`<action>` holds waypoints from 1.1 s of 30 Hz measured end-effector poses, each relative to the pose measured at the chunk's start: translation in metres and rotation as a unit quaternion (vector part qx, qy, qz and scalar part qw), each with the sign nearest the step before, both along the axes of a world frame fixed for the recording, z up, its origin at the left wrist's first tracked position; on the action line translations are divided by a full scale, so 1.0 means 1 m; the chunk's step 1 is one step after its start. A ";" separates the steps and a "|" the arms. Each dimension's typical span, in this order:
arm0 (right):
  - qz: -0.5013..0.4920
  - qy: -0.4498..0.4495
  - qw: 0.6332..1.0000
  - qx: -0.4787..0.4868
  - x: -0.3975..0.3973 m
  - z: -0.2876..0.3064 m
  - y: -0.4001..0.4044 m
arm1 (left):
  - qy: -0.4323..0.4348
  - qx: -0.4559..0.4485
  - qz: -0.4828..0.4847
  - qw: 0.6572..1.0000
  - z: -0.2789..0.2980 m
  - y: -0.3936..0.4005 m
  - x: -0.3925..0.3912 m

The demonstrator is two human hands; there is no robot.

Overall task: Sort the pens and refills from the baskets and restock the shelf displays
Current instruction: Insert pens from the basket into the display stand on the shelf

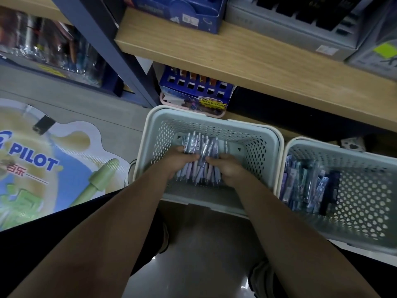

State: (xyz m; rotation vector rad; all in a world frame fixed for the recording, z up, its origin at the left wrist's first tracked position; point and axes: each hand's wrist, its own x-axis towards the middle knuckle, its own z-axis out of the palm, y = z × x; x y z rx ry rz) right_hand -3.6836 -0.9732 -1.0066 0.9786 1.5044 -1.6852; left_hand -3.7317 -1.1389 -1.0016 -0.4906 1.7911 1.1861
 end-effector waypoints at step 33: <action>-0.084 0.429 0.889 0.133 0.082 0.430 0.004 | 0.135 0.409 0.184 0.883 0.393 0.047 0.082</action>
